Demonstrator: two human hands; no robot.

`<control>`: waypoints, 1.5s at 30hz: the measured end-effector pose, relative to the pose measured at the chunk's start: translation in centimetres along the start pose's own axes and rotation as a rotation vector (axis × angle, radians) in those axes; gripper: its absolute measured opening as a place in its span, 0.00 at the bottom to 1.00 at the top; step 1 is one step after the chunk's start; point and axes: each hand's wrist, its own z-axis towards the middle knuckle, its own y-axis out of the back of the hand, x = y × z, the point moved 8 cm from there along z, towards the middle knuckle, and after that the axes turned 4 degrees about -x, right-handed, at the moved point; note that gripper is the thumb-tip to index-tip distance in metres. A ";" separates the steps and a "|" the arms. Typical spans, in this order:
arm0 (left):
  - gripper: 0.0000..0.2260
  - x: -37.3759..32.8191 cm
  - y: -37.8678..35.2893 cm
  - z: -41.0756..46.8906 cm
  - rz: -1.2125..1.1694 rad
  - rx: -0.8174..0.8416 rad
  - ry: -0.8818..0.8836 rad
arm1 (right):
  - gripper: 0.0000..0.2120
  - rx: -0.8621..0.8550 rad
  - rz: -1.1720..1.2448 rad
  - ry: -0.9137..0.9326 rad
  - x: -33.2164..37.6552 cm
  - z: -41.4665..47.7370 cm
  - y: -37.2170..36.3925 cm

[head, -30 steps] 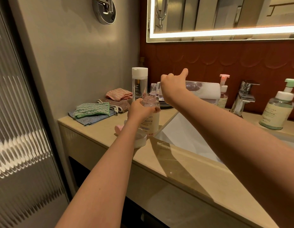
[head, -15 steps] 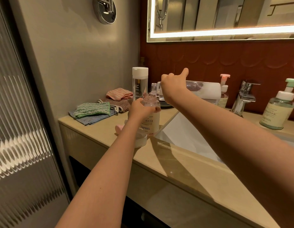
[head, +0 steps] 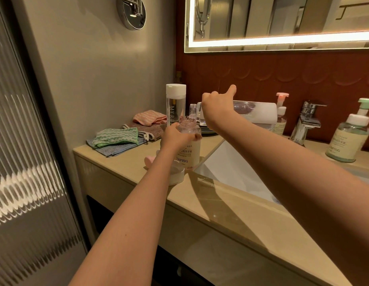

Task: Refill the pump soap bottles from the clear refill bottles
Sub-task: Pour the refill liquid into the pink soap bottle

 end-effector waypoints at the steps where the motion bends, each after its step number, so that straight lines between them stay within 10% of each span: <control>1: 0.31 0.0 0.0 0.0 0.003 0.001 0.000 | 0.17 -0.001 -0.003 0.002 0.0 0.0 0.0; 45: 0.36 0.7 -0.2 1.0 0.009 0.002 0.019 | 0.18 -0.023 -0.058 0.010 0.2 1.0 -0.9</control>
